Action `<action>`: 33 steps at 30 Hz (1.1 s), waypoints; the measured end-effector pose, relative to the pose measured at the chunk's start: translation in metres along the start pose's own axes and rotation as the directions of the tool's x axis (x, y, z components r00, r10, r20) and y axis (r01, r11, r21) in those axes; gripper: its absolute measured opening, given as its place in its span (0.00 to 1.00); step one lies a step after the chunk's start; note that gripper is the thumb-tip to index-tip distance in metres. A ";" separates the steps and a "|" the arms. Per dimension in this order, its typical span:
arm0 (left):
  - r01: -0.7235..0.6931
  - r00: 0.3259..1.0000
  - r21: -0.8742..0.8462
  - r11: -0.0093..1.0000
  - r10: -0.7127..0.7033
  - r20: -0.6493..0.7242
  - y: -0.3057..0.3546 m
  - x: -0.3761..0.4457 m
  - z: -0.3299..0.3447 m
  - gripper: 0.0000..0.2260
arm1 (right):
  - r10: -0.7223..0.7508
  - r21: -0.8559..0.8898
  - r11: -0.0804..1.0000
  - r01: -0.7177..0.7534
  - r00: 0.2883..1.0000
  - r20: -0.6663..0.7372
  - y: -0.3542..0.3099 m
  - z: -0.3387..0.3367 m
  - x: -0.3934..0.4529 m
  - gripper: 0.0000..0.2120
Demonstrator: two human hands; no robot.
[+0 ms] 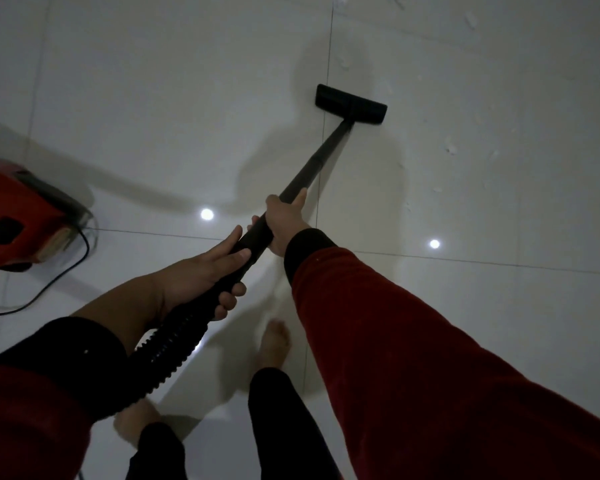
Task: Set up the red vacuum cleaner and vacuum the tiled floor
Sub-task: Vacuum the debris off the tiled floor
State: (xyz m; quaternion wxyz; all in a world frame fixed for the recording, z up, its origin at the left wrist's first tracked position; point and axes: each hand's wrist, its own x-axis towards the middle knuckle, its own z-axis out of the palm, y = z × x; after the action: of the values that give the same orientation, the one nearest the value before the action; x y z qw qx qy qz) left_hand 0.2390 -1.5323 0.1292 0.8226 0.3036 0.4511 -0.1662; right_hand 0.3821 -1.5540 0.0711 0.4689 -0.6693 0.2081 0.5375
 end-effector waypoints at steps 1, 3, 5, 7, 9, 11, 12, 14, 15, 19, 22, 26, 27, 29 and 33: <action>-0.006 1.000 -0.013 1.000 0.006 -0.008 0.005 0.005 0.003 0.24 | -0.002 -0.011 1.000 0.002 1.000 0.008 -0.008 -0.001 0.005 0.37; -0.013 1.000 -0.030 0.999 0.013 -0.013 0.018 0.016 0.007 0.24 | -0.007 -0.036 0.999 0.007 1.000 0.018 -0.024 0.000 0.015 0.37; -0.020 1.000 -0.034 0.999 0.020 -0.008 0.034 0.026 0.007 0.24 | -0.011 -0.040 0.999 0.012 1.000 0.026 -0.041 0.004 0.026 0.36; -0.023 1.000 -0.029 0.999 0.023 0.004 0.054 0.037 0.003 0.24 | -0.019 -0.042 0.999 0.020 1.000 0.020 -0.059 0.010 0.037 0.37; -0.026 1.000 -0.024 0.999 0.026 0.015 0.077 0.047 -0.002 0.24 | -0.022 -0.047 0.999 0.023 1.000 0.014 -0.079 0.019 0.051 0.37; -0.031 0.999 -0.033 0.999 0.031 0.013 0.101 0.058 -0.009 0.23 | -0.027 -0.040 0.999 0.027 1.000 0.014 -0.100 0.031 0.065 0.37; -0.032 0.999 -0.041 0.999 0.033 0.016 0.114 0.064 -0.012 0.23 | -0.032 -0.040 0.999 0.032 0.999 0.015 -0.111 0.037 0.072 0.37; -0.031 0.999 -0.053 0.998 0.032 0.019 0.139 0.077 -0.019 0.23 | -0.034 -0.042 0.999 0.035 0.999 0.012 -0.135 0.050 0.087 0.37; -0.033 0.999 -0.048 0.998 0.033 0.016 0.153 0.083 -0.023 0.23 | -0.034 -0.040 0.999 0.034 0.999 0.007 -0.147 0.056 0.095 0.37; -0.043 0.999 -0.018 0.999 0.043 0.019 0.216 0.105 -0.040 0.24 | -0.055 -0.031 0.998 0.054 0.998 -0.011 -0.203 0.087 0.121 0.37; -0.033 0.999 -0.027 0.999 0.034 0.035 0.264 0.112 -0.054 0.22 | -0.056 -0.032 0.998 0.055 0.998 -0.031 -0.238 0.115 0.131 0.36; 0.006 0.999 -0.024 1.000 -0.004 0.045 0.315 0.123 -0.069 0.17 | -0.088 -0.021 0.996 0.088 0.996 -0.027 -0.279 0.142 0.146 0.36; 0.015 0.999 -0.027 1.000 -0.014 0.045 0.325 0.125 -0.071 0.15 | -0.094 -0.031 0.995 0.093 0.995 -0.026 -0.287 0.146 0.150 0.35; 0.020 0.999 -0.034 0.999 -0.018 0.043 0.342 0.131 -0.072 0.10 | -0.094 -0.029 0.995 0.093 0.995 -0.028 -0.302 0.151 0.157 0.36; 0.019 0.999 -0.038 0.999 -0.018 0.039 0.372 0.151 -0.072 0.09 | -0.097 -0.038 0.995 0.097 0.995 0.008 -0.332 0.154 0.176 0.37</action>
State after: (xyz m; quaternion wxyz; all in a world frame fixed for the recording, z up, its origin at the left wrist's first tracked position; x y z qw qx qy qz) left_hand 0.4778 -1.2028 0.1030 0.8354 0.2802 0.4408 -0.1709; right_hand 0.6201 -1.2259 0.0468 0.4822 -0.6858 0.1638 0.5199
